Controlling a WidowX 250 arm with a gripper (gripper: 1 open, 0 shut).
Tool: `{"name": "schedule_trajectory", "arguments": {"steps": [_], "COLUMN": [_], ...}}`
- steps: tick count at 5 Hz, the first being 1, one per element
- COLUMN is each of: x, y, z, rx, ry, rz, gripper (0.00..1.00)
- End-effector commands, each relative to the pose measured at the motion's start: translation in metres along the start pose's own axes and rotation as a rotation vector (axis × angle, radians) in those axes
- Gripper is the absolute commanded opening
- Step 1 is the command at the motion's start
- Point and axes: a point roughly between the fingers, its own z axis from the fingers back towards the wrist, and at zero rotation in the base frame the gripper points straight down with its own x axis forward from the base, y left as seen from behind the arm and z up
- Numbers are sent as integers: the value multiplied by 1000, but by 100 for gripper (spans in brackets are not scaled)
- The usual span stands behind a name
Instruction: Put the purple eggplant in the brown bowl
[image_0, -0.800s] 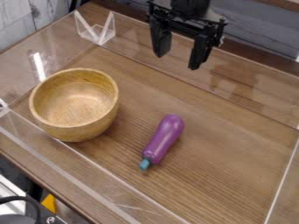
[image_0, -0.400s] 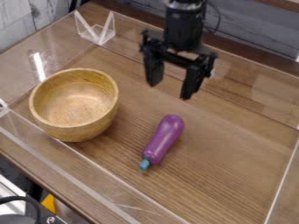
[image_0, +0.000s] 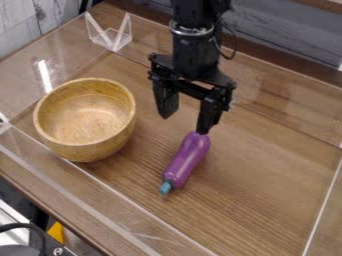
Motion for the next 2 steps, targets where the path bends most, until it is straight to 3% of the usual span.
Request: {"name": "schedule_trajectory", "arguments": {"steps": [1, 2], "x": [0, -1], "y": [2, 3], "z": [10, 3], "rx": [-6, -12], "ry": [-82, -81], "rz": [-12, -13], "gripper": [100, 100]}}
